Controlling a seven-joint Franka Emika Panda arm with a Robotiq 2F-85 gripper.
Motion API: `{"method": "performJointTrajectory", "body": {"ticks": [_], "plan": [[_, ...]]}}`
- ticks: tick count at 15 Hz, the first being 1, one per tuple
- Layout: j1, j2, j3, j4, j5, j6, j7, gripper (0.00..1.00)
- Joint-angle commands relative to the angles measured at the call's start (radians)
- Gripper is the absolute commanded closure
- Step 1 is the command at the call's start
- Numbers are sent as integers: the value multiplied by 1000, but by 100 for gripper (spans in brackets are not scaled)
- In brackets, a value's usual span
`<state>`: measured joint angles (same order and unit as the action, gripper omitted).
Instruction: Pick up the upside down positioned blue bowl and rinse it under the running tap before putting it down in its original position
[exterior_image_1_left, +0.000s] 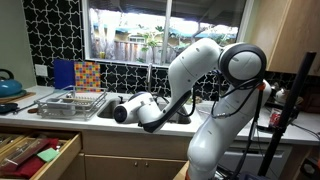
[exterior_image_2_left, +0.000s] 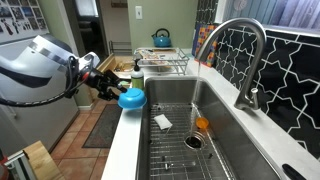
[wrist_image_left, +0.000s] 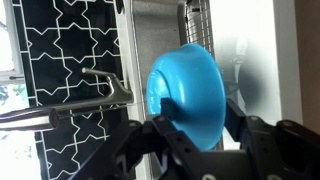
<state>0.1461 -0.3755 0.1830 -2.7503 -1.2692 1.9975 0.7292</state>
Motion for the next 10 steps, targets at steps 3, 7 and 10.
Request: {"method": "performJointTrajectory", "body": {"ticks": [3, 7, 10], "plan": [[-49, 82, -53, 65, -103, -48, 25, 71], [-103, 158, -128, 119, -257, -45, 8, 71], [-92, 140, -140, 112, -235, -46, 1, 46]]}}
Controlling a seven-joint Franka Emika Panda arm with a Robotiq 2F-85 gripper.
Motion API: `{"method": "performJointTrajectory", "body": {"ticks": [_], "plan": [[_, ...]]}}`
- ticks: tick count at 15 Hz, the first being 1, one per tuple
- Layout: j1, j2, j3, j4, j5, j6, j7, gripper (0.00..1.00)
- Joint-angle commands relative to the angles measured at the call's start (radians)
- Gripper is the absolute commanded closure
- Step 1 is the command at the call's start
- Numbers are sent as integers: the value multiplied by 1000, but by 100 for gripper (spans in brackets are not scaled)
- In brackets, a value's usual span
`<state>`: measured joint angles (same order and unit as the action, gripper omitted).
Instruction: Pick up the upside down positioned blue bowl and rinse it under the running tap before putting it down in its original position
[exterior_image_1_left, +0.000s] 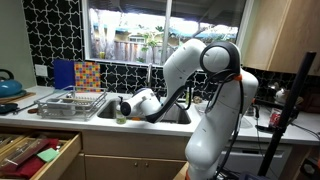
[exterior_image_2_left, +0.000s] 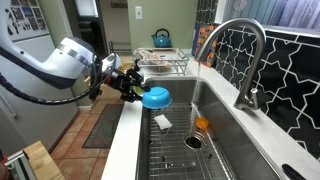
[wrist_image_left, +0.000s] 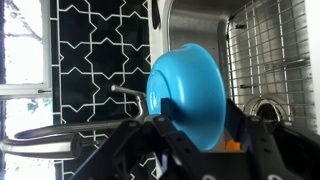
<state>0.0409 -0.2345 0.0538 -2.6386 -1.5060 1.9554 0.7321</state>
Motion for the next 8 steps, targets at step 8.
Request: {"method": "performJointTrajectory", "body": {"ticks": [8], "plan": [[11, 30, -11, 21, -4, -9, 1, 46]]}}
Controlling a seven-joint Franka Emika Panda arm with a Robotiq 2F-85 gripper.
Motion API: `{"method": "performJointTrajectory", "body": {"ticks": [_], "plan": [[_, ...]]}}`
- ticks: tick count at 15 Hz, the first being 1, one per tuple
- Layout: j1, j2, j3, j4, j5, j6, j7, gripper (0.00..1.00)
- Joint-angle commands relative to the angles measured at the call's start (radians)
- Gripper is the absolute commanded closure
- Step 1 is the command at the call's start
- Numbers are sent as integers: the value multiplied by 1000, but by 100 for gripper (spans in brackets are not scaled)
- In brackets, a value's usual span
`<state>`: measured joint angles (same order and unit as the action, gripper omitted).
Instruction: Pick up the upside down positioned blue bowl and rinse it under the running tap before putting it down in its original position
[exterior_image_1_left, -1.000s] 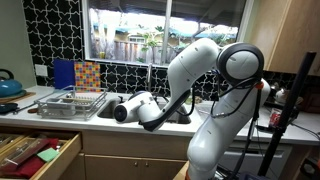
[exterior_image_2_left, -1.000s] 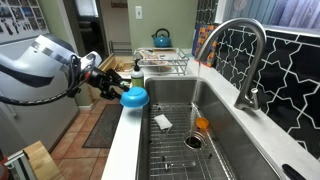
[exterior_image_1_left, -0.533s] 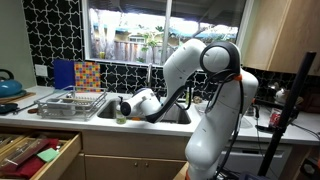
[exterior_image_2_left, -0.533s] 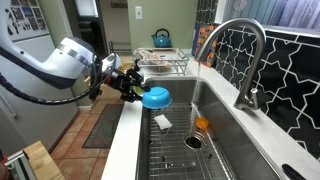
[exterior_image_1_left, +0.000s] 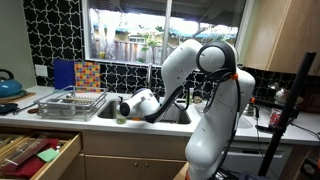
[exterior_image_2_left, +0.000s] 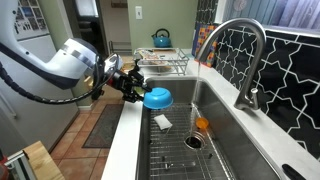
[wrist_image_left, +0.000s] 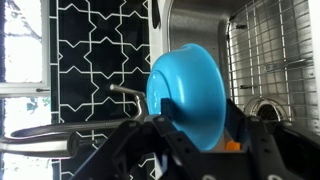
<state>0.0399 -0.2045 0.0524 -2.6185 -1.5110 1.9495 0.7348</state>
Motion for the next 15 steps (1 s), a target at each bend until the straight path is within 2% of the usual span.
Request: {"method": "performJointTrajectory", "body": {"ticks": [1, 4, 12, 15], "plan": [[12, 0, -10, 1, 1, -4, -2, 71], [-10, 83, -23, 62, -95, -15, 83, 71], [-53, 220, -85, 219, -74, 124, -15, 71], [-78, 244, -103, 268, -86, 215, -41, 71]]}}
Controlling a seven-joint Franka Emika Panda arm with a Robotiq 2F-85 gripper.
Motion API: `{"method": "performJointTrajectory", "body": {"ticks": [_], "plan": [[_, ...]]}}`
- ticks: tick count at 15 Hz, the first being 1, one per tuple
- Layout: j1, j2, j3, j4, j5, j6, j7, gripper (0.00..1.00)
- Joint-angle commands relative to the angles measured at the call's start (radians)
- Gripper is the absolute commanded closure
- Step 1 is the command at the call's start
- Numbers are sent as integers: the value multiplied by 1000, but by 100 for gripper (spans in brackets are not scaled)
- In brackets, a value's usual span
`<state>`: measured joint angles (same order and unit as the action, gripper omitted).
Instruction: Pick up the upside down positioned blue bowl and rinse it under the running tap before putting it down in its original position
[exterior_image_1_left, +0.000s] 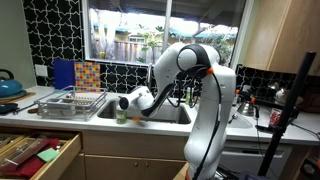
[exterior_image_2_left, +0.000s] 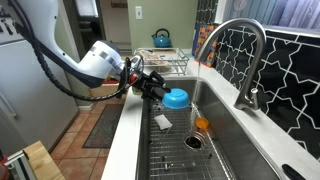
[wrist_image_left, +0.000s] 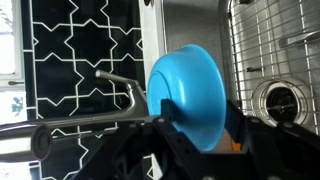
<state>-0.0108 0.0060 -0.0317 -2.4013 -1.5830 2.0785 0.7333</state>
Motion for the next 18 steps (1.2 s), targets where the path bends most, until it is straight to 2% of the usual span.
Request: {"method": "performJointTrajectory", "body": {"ticks": [1, 4, 9, 13, 18], "plan": [[-38, 34, -25, 59, -16, 129, -62, 71], [-65, 37, -46, 75, -48, 249, -105, 71], [-98, 41, -74, 87, -210, 400, -104, 71], [-117, 48, -88, 96, -311, 465, -99, 71], [-132, 58, -95, 101, -302, 465, -107, 71]]}}
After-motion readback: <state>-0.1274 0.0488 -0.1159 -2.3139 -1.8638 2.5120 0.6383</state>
